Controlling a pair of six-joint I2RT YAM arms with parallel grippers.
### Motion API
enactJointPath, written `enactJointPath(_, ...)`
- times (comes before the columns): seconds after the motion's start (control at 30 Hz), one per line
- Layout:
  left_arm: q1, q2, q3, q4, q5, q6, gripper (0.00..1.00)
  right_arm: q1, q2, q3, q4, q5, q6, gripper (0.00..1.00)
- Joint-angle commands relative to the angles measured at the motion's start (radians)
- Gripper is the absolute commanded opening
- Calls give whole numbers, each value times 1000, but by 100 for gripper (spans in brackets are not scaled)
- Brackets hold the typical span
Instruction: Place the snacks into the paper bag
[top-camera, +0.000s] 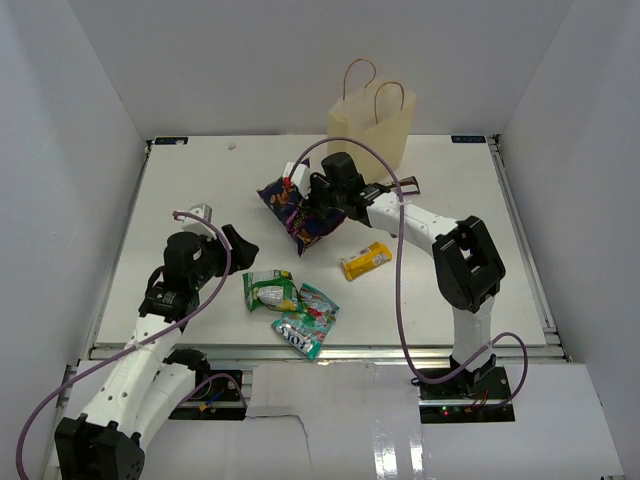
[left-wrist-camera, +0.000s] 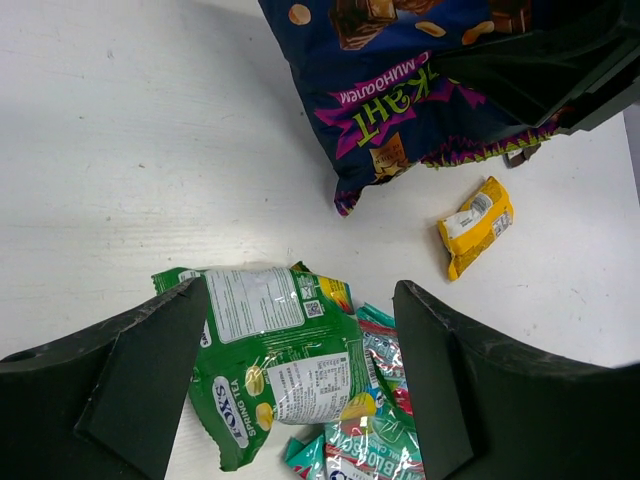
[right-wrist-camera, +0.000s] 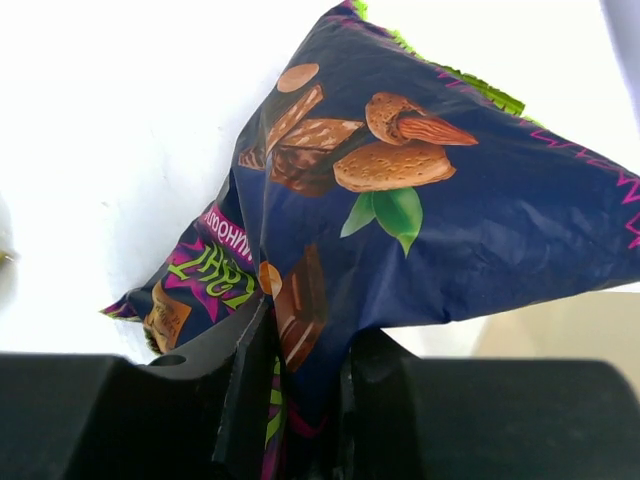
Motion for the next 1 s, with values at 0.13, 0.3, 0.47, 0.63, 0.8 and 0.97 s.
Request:
enactJointPath(0.13,-1,-42,8,21,-12,2,86,48,-155,25,159,75,-275,8)
enactJointPath(0.3,-1,-59,-9,33,-12,-4,86,51,-199,92,202,111,-378,8)
enactJointPath(0.47,-2,-68,-26,50,-11,-9,86,48,-212,197,229,134,-425,8)
enactJointPath(0.63,-1,-84,-33,53,-11,-10,86,27,-181,364,255,165,-441,8)
enactJointPath(0.8,-1,-105,-42,49,-20,-12,86,-25,-115,528,259,185,-441,8)
enactJointPath(0.97,-1,-122,-52,47,-23,-18,86,-90,-72,649,347,202,-471,8)
